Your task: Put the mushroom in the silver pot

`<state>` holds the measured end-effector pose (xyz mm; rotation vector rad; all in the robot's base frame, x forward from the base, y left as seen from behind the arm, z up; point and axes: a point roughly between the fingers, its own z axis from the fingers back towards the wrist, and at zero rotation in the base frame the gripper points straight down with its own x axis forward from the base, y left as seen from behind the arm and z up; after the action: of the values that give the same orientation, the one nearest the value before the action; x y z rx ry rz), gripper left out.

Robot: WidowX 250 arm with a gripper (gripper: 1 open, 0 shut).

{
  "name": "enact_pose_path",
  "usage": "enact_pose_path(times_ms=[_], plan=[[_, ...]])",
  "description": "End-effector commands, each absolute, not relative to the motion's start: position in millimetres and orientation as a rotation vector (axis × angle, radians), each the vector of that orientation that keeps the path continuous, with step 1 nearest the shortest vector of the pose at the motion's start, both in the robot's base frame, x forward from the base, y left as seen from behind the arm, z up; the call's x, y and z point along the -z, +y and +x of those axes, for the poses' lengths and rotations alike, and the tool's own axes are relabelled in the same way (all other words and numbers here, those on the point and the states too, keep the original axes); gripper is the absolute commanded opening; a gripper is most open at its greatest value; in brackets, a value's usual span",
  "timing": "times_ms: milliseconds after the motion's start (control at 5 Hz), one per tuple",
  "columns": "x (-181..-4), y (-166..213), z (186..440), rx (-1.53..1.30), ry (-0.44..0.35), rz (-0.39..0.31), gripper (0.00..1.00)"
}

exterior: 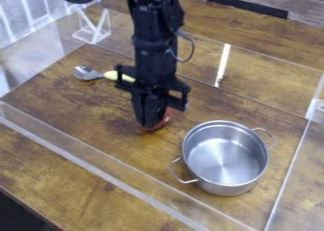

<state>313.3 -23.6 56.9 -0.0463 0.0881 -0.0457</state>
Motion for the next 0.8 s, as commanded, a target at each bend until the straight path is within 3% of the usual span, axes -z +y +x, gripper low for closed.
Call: enact_pose_path(times_ms=[0,200,400,600], plan=[[-107.6,-19.6,315.7,0.04,-0.018,-0.037,0.0],[-145.2,-19.2,330.7,0.017,-0.056,-0.044,0.0],[-160.2,-19.4,345.6,-0.001,-0.07,-0.055,0.0],[-141.3,-23.2,353.2,0.024,-0.065,-0.061,1.0]])
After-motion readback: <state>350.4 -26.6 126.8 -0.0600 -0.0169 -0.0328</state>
